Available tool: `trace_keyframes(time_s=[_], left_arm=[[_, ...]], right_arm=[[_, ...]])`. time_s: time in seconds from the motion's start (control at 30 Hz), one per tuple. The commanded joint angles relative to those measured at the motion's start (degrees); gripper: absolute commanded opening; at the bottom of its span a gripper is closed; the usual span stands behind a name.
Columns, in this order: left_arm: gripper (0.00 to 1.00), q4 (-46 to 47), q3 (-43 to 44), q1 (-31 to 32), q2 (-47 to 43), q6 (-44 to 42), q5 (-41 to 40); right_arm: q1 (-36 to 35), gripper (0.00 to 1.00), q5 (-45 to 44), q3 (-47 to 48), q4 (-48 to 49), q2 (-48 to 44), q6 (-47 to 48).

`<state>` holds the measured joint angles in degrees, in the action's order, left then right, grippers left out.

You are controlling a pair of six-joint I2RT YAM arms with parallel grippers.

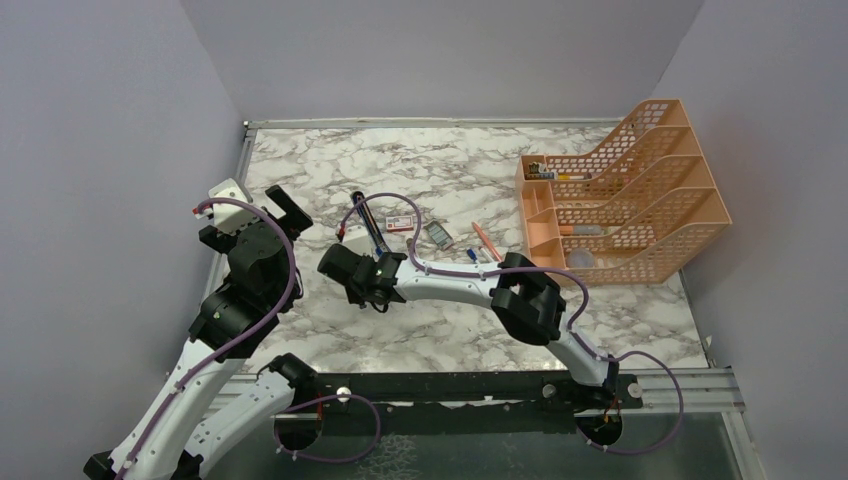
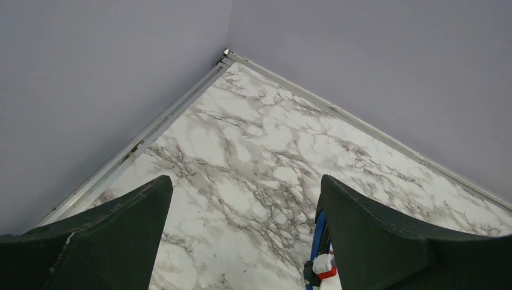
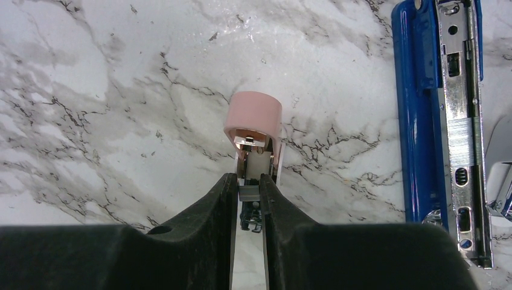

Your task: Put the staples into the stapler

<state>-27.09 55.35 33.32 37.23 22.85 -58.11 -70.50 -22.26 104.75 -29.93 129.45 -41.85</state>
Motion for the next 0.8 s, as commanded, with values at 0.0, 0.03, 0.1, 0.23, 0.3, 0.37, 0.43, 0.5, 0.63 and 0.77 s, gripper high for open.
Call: trace_keyframes(time_s=[0.0, 0.03, 0.1, 0.23, 0.3, 0.37, 0.43, 0.5, 0.63, 0.77], left_arm=[[0.93, 0.02, -0.25, -0.27, 0.11, -0.72, -0.17], [0.93, 0.1, -0.37, -0.27, 0.1, -0.52, -0.07], [0.93, 0.19, -0.5, -0.28, 0.13, -0.21, 0.14], [0.93, 0.28, -0.5, -0.28, 0.4, -0.17, 0.32], [0.93, 0.28, -0.42, -0.28, 0.44, -0.26, 0.26], [0.93, 0.28, -0.5, -0.27, 0.27, -0.33, 0.26], [0.93, 0.29, -0.51, -0.32, 0.17, -0.31, 0.26], [0.93, 0.29, -0.42, -0.31, 0.01, -0.5, 0.36], [0.93, 0.27, -0.8, -0.29, -0.75, -0.4, 0.2], [0.93, 0.34, -0.95, -0.32, -1.15, -0.44, 0.3]], right_arm=[[-0.31, 0.25, -2.21, 0.61, -0.41, -1.61, 1.27], [-0.26, 0.25, -2.65, 0.31, -0.44, -1.98, 1.32], [-0.31, 0.25, -3.19, -0.05, -0.62, -2.33, 1.25], [-0.33, 0.25, -3.14, -0.31, -0.8, -1.98, 1.07], [-0.27, 0.25, -2.47, 0.14, -1.04, -1.28, 0.99], [-0.31, 0.25, -1.93, 0.94, -1.51, -0.43, 0.98], [-0.33, 0.25, -1.4, 1.79, -1.96, 0.58, 1.12], [-0.33, 0.25, -0.94, 3.06, -2.89, 1.63, 1.16], [-0.25, 0.25, -0.07, 3.72, -3.16, 2.67, 1.33], [-0.26, 0.25, 1.09, 3.9, -3.25, 3.22, 1.11]])
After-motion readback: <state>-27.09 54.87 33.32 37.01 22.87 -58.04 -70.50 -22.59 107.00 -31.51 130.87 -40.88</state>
